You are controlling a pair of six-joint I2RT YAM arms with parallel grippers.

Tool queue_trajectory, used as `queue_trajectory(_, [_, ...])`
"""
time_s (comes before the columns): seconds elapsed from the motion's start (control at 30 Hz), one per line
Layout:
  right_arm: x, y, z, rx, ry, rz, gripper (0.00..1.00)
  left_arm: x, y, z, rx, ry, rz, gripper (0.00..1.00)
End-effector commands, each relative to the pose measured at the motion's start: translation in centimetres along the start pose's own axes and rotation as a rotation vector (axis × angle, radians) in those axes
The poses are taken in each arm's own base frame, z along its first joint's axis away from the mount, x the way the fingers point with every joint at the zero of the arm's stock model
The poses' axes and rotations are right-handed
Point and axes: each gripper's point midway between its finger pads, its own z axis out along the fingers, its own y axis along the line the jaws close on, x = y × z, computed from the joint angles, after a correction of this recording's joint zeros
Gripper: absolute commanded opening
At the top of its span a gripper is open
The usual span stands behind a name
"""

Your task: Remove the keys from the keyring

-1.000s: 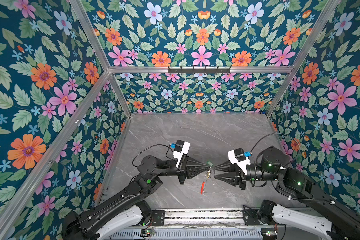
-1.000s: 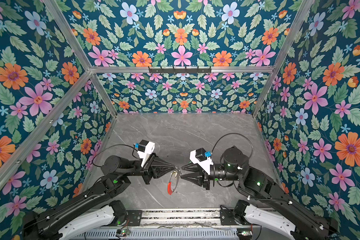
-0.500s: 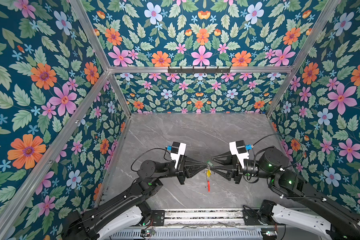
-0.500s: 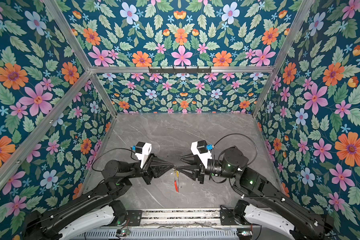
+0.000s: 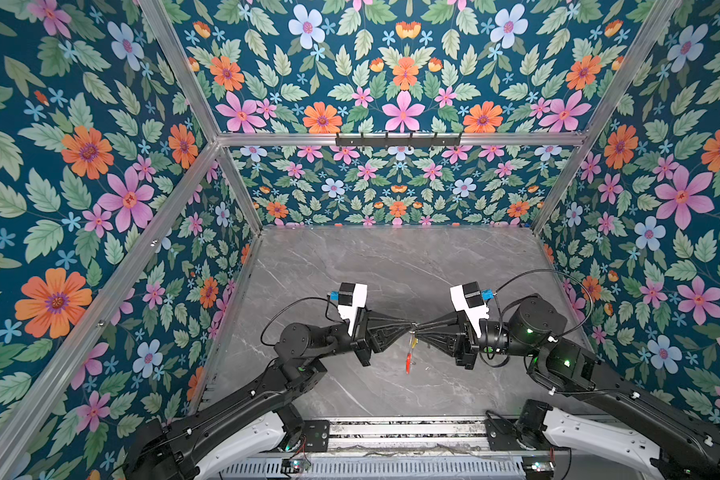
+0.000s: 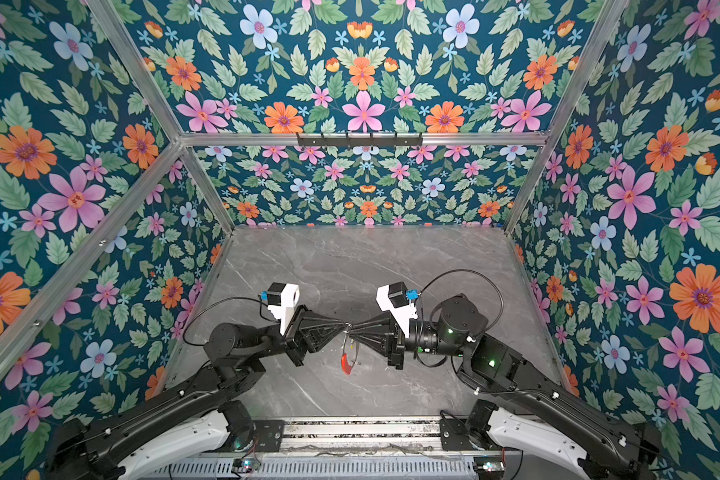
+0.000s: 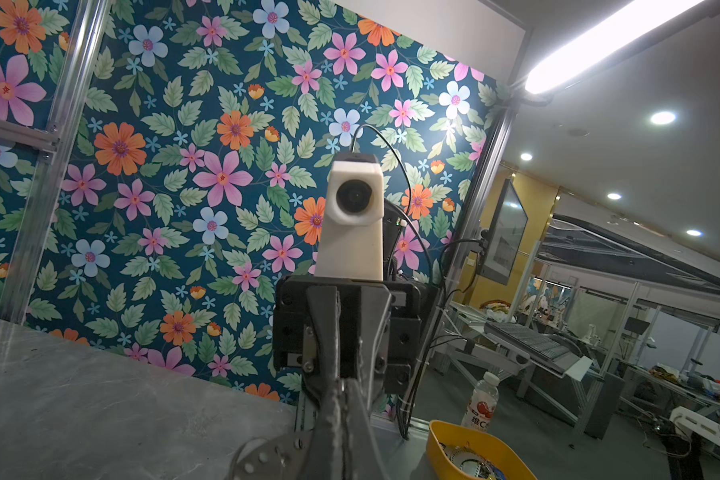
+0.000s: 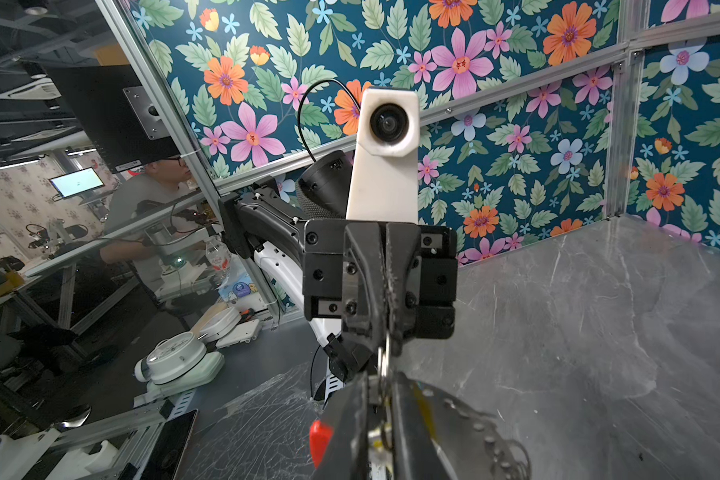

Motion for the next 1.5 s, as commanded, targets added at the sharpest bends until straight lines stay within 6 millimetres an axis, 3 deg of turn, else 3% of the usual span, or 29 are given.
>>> queue_trajectory(0.0, [-0.9,0.5,0.0,-0.026,-0.038,-0.011,0.11,-1.1,-0.5,0.0,0.013,-0.046,0.028,0.0])
queue_trajectory(0.43, [-0.5,0.2,0.2,-0.014,-0.007,0.033,0.0,-0.5,-0.1,0.0,0.002,-0.027,0.007,0.0])
queue_trajectory(0.57, [0.1,0.1,-0.1,0.008,0.045,0.051,0.0,-0.1,0.1,-0.2,-0.015,-0.009,-0.012,0.33])
queue_trajectory(0.67, [1.4,-0.1,-0.6,0.047,0.128,0.069,0.0,0.4,0.2,-0.6,-0.037,0.019,-0.034,0.45])
queue_trajectory(0.77, [2.8,-0.3,-1.4,0.082,0.234,0.078,0.0,1.5,0.8,-1.0,-0.102,0.096,-0.045,0.5])
queue_trajectory(0.93, [4.6,-0.4,-2.5,0.119,0.388,0.094,0.0,3.4,1.6,-1.1,-0.185,0.295,-0.068,0.47])
queue_trajectory(1.17, [5.1,-0.9,-2.5,0.145,0.49,0.108,0.0,4.8,1.5,0.1,-0.166,0.492,-0.135,0.38])
queue_trajectory(1.3, [5.1,-1.3,-2.3,0.166,0.508,0.102,0.0,5.3,1.4,0.1,-0.158,0.542,-0.157,0.38])
queue_trajectory(1.47, [5.0,-1.7,-2.1,0.18,0.513,0.099,0.0,5.6,1.1,0.1,-0.136,0.557,-0.164,0.3])
